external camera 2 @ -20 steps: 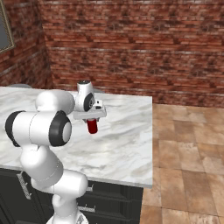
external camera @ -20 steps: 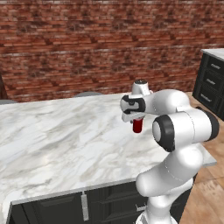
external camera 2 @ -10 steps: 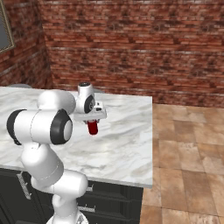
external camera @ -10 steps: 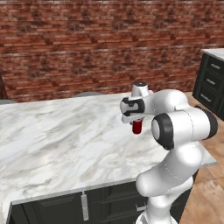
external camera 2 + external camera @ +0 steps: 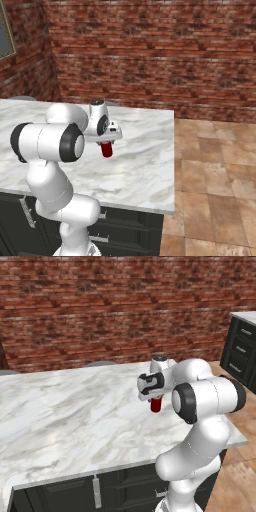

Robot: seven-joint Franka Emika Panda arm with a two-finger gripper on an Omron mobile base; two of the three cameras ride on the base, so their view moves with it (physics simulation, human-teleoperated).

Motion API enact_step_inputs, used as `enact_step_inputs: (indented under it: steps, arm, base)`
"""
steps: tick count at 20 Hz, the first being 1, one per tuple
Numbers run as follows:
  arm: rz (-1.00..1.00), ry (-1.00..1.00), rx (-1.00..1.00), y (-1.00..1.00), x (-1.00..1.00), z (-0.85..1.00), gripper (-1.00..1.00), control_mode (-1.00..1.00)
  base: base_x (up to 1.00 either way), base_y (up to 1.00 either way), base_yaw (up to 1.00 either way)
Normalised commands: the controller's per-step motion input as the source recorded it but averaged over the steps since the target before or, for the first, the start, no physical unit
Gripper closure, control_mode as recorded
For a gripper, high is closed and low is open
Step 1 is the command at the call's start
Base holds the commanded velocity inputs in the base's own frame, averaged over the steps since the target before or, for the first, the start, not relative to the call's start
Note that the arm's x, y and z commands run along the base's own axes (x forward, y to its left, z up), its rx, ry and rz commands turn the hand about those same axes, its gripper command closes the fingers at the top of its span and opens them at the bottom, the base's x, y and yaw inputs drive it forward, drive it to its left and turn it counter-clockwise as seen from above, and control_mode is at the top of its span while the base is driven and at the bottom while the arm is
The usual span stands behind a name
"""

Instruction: Move the drinks to the dining counter.

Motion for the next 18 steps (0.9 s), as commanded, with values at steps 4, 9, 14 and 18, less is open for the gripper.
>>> enact_step_inputs:
  steps: [4,9,14,18]
  arm:
    - [0.0,-0.11,0.0,0.0,0.0,-0.18,1.0,-1.0]
    - [0.0,-0.1,0.0,0.0,0.0,-0.27,1.0,-1.0]
    - [0.0,-0.03,0.0,0.0,0.01,-0.32,1.0,-1.0]
    - [-0.01,0.0,0.01,0.0,0.0,-0.37,1.0,-1.0]
  base:
    - [0.0,0.0,0.0]
    - [0.0,0.0,0.0]
    - [0.0,0.0,0.0]
    - [0.0,0.0,0.0]
